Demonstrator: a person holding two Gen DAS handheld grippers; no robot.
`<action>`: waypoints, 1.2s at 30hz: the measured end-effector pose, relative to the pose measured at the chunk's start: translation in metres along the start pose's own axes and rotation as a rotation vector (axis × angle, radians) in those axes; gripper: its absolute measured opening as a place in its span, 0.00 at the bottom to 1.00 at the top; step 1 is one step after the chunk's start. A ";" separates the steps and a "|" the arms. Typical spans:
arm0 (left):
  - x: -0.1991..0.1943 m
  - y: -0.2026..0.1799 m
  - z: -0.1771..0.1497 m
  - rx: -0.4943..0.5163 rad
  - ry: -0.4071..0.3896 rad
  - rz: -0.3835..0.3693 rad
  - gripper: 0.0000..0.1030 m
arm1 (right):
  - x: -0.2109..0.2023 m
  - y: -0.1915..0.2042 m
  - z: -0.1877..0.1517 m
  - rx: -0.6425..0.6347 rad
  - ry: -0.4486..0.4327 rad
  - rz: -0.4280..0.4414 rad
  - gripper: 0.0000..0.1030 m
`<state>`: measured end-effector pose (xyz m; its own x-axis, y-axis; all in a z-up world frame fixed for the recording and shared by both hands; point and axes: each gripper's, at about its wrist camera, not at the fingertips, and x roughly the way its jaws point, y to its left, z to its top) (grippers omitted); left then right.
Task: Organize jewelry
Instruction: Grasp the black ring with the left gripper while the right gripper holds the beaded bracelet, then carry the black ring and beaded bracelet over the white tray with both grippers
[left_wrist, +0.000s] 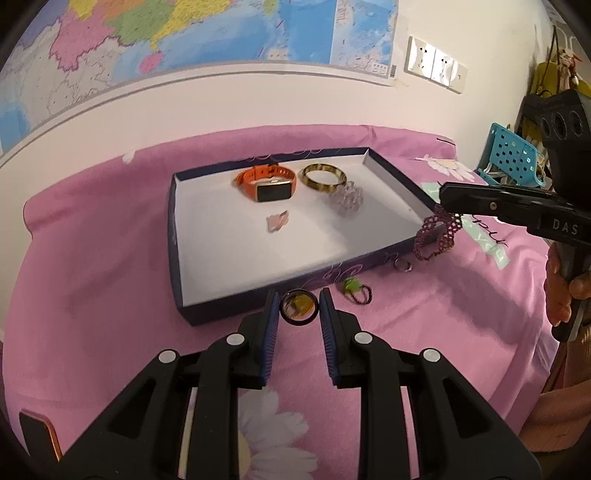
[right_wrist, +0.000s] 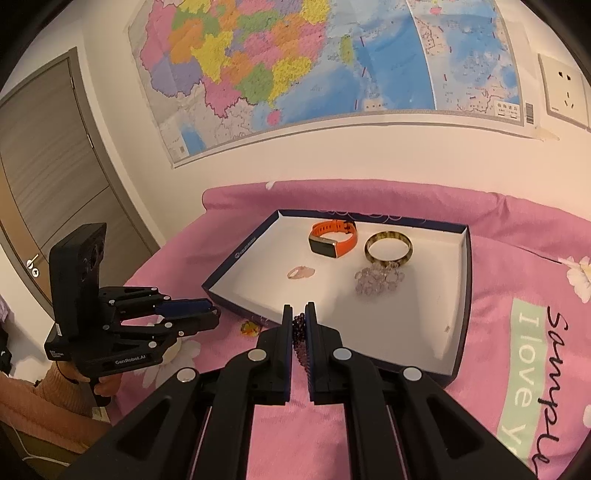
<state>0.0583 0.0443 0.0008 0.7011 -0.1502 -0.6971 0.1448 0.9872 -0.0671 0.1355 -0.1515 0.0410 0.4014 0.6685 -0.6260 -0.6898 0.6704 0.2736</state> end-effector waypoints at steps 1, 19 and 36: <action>0.001 -0.001 0.002 0.005 -0.001 0.000 0.22 | 0.001 -0.001 0.001 0.000 -0.001 -0.002 0.05; 0.012 -0.001 0.028 0.025 -0.020 -0.006 0.22 | 0.013 -0.012 0.027 0.000 -0.020 -0.013 0.05; 0.037 -0.001 0.043 0.039 0.006 0.019 0.22 | 0.045 -0.029 0.035 0.055 0.012 0.000 0.05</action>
<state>0.1143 0.0352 0.0062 0.6998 -0.1310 -0.7022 0.1584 0.9870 -0.0263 0.1946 -0.1304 0.0304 0.3938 0.6652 -0.6344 -0.6553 0.6871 0.3137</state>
